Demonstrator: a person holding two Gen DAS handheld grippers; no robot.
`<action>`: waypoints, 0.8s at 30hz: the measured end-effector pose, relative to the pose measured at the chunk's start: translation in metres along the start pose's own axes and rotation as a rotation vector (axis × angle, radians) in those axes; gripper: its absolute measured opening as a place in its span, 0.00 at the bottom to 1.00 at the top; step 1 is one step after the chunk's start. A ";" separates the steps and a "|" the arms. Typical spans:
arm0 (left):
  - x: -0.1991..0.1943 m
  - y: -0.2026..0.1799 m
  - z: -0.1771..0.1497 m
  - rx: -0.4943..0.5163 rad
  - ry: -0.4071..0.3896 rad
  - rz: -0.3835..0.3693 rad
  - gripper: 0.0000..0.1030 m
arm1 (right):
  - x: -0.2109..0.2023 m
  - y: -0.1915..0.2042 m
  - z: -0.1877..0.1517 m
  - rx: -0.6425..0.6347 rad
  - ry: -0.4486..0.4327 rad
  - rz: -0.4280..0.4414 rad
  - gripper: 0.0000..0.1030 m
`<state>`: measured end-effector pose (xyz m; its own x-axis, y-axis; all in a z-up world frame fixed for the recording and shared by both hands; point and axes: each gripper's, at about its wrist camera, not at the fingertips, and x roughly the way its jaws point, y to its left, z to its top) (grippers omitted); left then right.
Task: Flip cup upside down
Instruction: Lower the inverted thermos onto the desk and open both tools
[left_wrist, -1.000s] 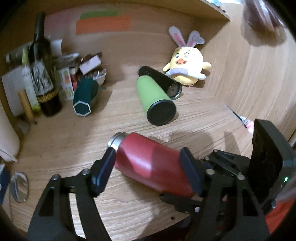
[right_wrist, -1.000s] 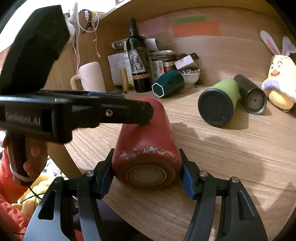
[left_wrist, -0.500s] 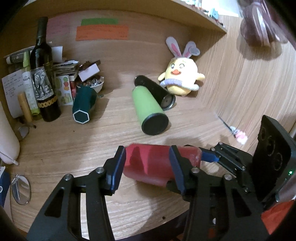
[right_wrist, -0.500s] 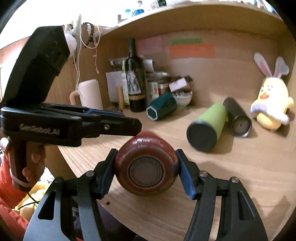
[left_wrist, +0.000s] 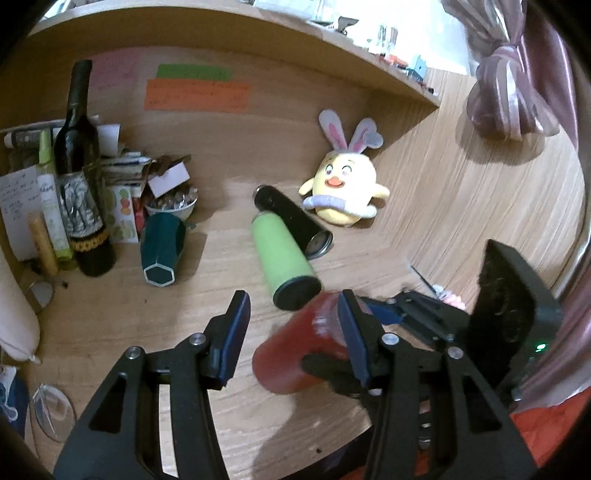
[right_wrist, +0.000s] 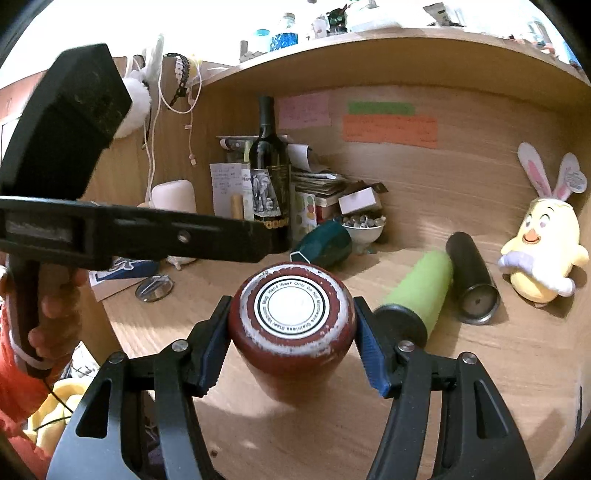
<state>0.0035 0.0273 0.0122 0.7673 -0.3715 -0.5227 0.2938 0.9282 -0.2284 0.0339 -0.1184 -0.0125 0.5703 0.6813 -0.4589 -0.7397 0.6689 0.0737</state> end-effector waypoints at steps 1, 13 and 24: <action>0.002 0.001 0.002 0.000 0.001 -0.003 0.47 | 0.003 0.000 0.002 0.000 0.002 0.000 0.57; 0.025 0.029 0.003 -0.061 0.038 0.037 0.51 | 0.018 -0.002 0.004 0.047 0.042 0.029 0.57; 0.019 0.013 0.004 0.014 0.016 0.113 0.54 | -0.007 -0.011 -0.005 0.097 0.037 -0.003 0.70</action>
<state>0.0244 0.0327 0.0018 0.7870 -0.2644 -0.5575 0.2135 0.9644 -0.1560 0.0364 -0.1325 -0.0141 0.5573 0.6693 -0.4914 -0.6994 0.6973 0.1566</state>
